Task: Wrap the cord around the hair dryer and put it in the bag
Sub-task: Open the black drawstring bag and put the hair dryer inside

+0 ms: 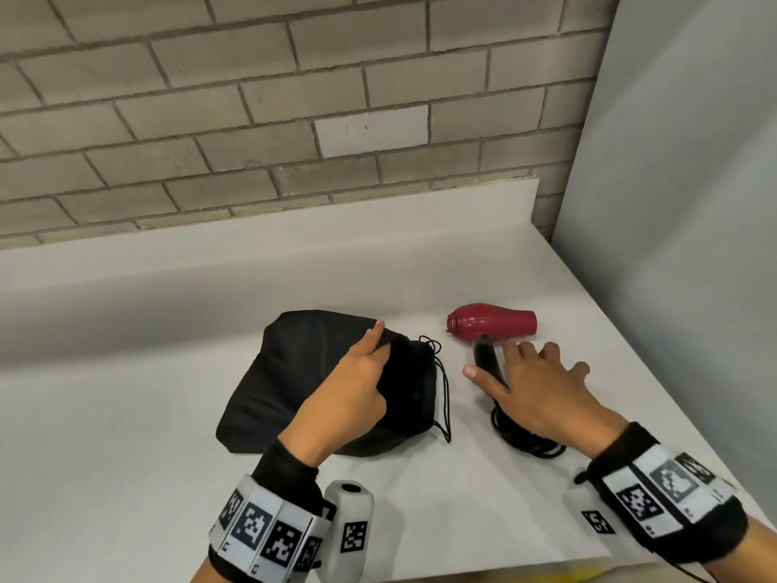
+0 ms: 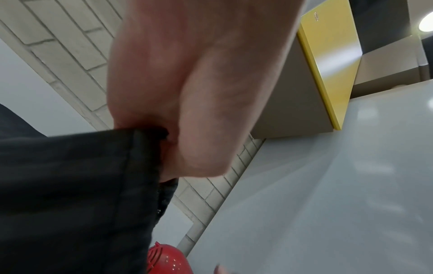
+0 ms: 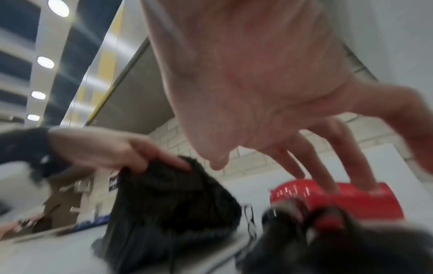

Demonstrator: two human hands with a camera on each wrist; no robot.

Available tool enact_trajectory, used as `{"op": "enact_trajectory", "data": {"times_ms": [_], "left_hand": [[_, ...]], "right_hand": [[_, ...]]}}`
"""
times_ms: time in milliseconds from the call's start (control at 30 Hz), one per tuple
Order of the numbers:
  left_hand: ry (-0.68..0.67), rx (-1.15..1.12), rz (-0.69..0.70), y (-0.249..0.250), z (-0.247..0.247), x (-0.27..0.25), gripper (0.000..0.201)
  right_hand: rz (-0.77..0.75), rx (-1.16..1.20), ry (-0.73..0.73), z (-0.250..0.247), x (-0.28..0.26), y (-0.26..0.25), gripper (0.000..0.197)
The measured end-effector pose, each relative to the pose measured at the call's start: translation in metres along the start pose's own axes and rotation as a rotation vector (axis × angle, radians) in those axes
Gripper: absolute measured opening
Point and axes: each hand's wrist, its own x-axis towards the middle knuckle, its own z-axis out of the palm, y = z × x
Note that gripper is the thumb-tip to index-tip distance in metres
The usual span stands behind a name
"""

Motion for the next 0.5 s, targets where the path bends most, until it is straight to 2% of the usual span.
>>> {"op": "enact_trajectory", "data": {"times_ms": [67, 133, 333, 500], "left_hand": [[-0.012, 0.000, 0.005, 0.001, 0.001, 0.002, 0.064], [-0.023, -0.003, 0.002, 0.003, 0.002, 0.004, 0.065], [-0.035, -0.014, -0.021, 0.003, 0.004, 0.005, 0.068], [-0.031, -0.020, -0.039, 0.003, 0.002, 0.006, 0.067]], "right_hand": [[0.037, -0.012, -0.105, 0.022, -0.005, 0.001, 0.091], [0.042, -0.038, -0.117, 0.041, -0.006, 0.007, 0.097], [-0.015, -0.204, -0.047, 0.045, 0.004, 0.038, 0.070], [-0.009, -0.119, -0.016, 0.038, 0.013, 0.068, 0.069]]}}
